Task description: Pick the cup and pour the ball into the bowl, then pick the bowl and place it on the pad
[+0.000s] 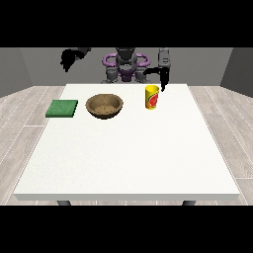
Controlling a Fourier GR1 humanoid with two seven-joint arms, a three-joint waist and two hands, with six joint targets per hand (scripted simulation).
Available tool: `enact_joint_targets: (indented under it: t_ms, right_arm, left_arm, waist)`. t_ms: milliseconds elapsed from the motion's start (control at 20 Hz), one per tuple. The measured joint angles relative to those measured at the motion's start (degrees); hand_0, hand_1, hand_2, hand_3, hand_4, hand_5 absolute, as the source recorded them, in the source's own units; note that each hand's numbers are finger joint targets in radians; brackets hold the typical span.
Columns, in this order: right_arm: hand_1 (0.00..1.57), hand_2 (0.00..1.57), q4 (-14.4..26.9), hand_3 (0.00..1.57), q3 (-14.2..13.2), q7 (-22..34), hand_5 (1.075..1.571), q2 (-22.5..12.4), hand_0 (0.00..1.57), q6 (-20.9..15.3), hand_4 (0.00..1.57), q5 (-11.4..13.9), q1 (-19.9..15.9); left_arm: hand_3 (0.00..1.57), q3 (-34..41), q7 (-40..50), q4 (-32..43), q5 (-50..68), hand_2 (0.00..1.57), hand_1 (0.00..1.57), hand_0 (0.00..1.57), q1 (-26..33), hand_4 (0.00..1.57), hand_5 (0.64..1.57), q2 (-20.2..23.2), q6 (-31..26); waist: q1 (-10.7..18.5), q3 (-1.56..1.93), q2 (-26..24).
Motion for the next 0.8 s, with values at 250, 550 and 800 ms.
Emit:
enact_joint_targets:
  t_ms: [250,550,800]
  right_arm:
    - [0.0,0.0,5.58,0.0,-3.54,-2.42,1.559,-2.58,0.0,3.14,0.66,-2.38,-0.49]
    - [0.0,0.0,9.61,0.0,-4.11,-5.49,1.563,-3.13,0.0,4.62,0.67,-1.75,-0.35]
    - [0.0,0.0,10.69,0.0,-4.53,-6.02,1.566,-3.95,0.0,5.69,0.68,-2.35,-1.32]
  left_arm:
    - [0.0,0.95,-4.99,9.39,-0.24,0.0,0.0,0.0,-1.59,0.11,1.436,0.33,-1.5]
    - [0.0,3.11,-11.65,21.36,-0.21,0.0,0.0,0.0,-6.01,0.19,1.423,0.06,-1.54]
    - [0.0,5.95,-17.88,31.7,0.52,0.0,0.0,0.0,-10.1,0.65,1.535,0.81,-1.66]
  waist:
    - [0.32,0.0,-1.16]
    - [-0.31,0.03,-1.44]
    - [-1.42,0.02,-0.61]
